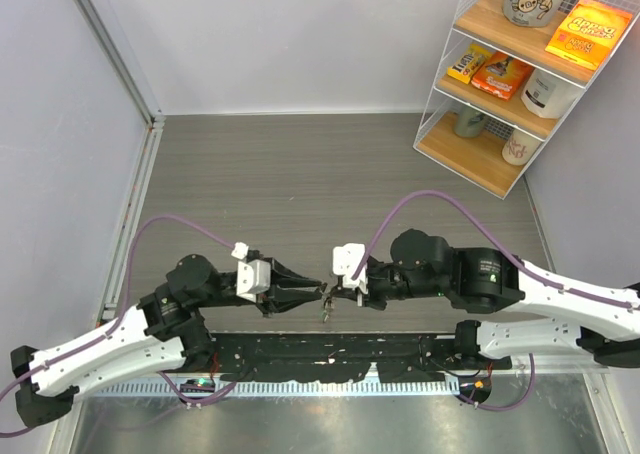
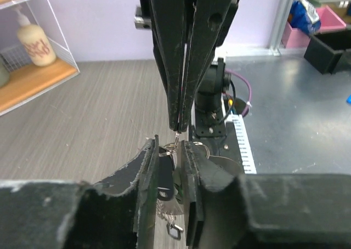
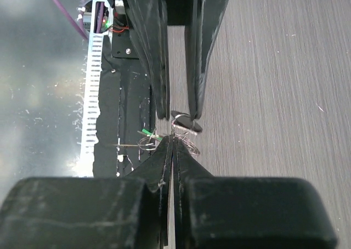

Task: Put the keys on the keyring

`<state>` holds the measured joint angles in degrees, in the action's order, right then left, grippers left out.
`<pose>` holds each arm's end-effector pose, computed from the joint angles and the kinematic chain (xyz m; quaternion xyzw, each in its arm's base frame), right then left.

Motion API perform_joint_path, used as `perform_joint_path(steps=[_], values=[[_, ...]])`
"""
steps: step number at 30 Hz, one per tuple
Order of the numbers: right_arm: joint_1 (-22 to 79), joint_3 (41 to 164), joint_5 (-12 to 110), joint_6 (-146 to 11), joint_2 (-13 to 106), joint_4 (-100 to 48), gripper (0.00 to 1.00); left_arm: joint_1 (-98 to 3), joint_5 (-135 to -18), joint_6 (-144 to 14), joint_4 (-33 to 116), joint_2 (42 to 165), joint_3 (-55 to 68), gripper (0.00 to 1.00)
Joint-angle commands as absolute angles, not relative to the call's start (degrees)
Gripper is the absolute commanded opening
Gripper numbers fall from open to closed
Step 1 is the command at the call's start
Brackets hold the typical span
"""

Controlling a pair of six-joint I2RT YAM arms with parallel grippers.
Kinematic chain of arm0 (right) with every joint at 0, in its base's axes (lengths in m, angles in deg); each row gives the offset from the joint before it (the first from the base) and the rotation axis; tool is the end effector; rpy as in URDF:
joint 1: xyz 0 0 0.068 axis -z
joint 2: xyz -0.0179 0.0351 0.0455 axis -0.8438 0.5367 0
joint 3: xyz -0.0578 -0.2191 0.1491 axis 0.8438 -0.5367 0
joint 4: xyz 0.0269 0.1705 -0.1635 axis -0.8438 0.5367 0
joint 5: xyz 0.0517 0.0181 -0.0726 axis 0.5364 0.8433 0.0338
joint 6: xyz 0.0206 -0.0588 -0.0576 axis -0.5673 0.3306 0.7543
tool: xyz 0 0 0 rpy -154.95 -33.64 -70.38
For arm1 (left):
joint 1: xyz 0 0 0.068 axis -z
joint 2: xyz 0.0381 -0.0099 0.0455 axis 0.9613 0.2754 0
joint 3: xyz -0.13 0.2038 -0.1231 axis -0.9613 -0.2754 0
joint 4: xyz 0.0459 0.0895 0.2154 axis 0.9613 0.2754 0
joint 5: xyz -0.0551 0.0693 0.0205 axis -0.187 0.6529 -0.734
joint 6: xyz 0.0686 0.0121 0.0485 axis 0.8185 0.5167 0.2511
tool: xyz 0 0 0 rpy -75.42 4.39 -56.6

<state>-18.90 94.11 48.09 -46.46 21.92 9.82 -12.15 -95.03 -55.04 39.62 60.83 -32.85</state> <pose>0.0410 0.2091 0.3690 -0.6231 0.5717 0.3200 0.4272 0.0455 -0.1565 0.3248 0.4811 0.4878 -0.5063 0.5237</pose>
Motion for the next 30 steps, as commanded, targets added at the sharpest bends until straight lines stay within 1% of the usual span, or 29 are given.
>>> perform_joint_path(steps=[1, 2, 4, 6, 13, 24, 30], values=[[-19.5, 92.0, 45.7, -49.2, 18.1, 1.6, 0.05, -12.1, -93.0, -55.3, 31.0, 57.0, -35.1, 0.32], [-19.5, 91.3, 45.4, -49.3, 17.5, 0.8, 0.05, -12.1, -92.7, -55.5, 30.3, 56.5, -35.6, 0.35], [-19.5, 90.5, 45.3, -50.2, 16.6, -0.6, 0.05, -12.1, -92.1, -55.5, 29.2, 55.8, -36.4, 0.39], [-19.5, 89.4, 45.1, -51.0, 15.6, -2.3, 0.05, -12.1, -92.0, -55.4, 28.6, 55.8, -36.6, 0.41], [-19.5, 88.1, 46.3, -52.5, 13.8, -5.7, 0.05, -12.1, -92.7, -54.9, 27.3, 57.2, -37.1, 0.42], [-19.6, 89.6, 52.2, -52.8, 15.3, -3.2, 0.05, -12.1, -94.2, -54.1, 22.6, 55.3, -40.1, 0.44], [-19.6, 90.0, 52.9, -53.1, 16.1, -3.0, 0.05, -12.0, -96.5, -52.6, 20.2, 54.1, -41.5, 0.45]])
